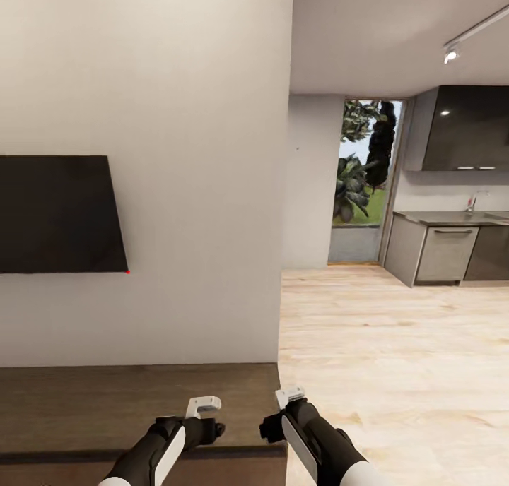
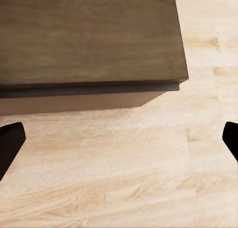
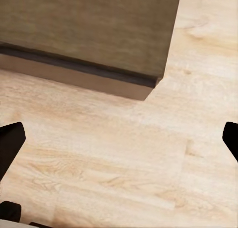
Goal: Place each of the two pumpkins and all three candles from the living room inside a cabinet in the living room (use any cabinet), then make sure every cabinet is closed, and position the cauldron so it is next to a table in the living room.
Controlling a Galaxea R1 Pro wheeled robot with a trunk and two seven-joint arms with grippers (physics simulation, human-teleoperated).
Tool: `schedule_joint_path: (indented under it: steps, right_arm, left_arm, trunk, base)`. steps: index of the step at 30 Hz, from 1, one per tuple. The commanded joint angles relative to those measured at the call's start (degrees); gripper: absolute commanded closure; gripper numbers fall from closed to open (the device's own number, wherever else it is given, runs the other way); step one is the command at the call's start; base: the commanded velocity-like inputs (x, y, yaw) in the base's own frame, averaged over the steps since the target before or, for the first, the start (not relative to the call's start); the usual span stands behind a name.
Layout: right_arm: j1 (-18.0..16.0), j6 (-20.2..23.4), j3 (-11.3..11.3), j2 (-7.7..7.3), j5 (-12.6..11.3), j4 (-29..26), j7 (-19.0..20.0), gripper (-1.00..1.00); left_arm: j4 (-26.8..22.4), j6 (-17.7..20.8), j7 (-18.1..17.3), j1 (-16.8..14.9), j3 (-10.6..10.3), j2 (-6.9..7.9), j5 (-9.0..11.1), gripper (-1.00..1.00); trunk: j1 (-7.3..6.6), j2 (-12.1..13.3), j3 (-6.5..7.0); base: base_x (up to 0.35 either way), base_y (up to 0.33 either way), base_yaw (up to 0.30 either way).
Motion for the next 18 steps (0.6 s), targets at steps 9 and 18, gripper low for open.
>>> schedule_joint_path:
  steps: [9,18]
  right_arm:
    - [0.0,0.2,0.2,0.0,-0.5,-0.1,-0.6,-1.0]
    - [0.0,0.2,0.1,0.0,-0.5,0.0,-0.7,-1.0]
  left_arm:
    - [-0.1,0.3,0.1,0.0,-0.2,-0.01,0.5,-1.0]
    - [-0.1,0.3,0.1,0.0,-0.2,0.02,0.7,-1.0]
  trunk:
    - [0.01,-0.1,-0.24]
    - [0.01,-0.1,-0.33]
  base:
    - [0.073,0.009,0.234]
    - [0.243,0.0,0.096]
